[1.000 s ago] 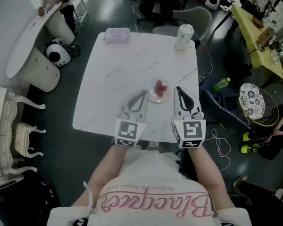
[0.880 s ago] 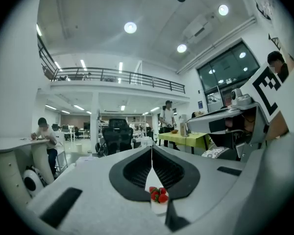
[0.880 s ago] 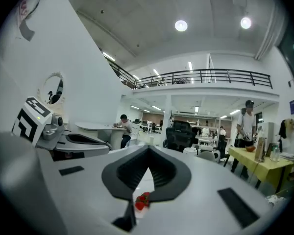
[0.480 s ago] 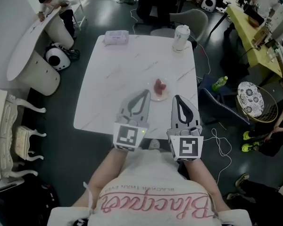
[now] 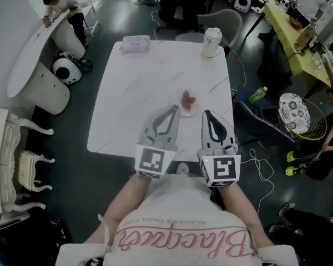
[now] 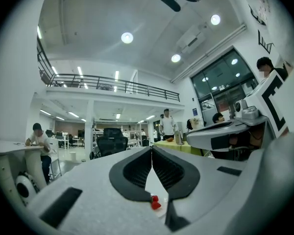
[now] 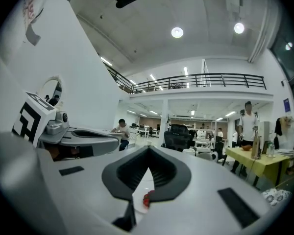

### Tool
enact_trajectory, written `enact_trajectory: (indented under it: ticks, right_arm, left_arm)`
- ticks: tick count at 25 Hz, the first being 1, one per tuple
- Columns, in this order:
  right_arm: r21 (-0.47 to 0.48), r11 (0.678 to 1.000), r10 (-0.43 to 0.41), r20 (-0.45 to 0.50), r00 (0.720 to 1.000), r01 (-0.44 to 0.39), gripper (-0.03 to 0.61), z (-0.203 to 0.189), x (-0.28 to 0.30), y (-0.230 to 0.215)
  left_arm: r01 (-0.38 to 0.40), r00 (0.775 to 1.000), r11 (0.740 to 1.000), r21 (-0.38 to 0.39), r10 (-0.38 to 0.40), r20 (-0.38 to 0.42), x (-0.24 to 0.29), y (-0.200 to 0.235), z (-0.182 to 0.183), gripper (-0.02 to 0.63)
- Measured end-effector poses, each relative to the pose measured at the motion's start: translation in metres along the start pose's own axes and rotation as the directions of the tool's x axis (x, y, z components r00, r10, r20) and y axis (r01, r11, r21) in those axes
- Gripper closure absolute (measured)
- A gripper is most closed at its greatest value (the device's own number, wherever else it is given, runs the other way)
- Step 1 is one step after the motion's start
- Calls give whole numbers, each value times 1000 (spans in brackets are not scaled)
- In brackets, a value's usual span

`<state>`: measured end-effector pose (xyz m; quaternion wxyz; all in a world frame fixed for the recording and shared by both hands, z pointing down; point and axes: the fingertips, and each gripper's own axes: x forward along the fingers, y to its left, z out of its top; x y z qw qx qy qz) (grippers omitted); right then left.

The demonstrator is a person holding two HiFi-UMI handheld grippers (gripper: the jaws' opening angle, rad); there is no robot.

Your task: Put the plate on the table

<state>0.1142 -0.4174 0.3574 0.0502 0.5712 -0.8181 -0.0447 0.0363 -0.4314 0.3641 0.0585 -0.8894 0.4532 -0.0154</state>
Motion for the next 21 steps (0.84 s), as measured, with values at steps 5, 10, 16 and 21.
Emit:
enact_trajectory:
  ticks: [5,10,16,21]
  right_arm:
    - [-2,1000,-1,-3,1000,1,575,1,2,1]
    - [3,1000,8,6,1000,-8,575,2,5,3]
    - [5,1000,-1,2,1000,1,575,2,3,1]
    - [-5,1000,12,7,1000,-12,575,2,4,7]
  left_arm:
    - [7,1000,1000,8,-7,1,0,0,1,607]
    - [-2,1000,1000,18,1,10,0,2,4,607]
    - [0,1000,1000,10,0,15,1,0,5,607]
    - [19,1000,1000,6,-19,11,0,-2,3,607]
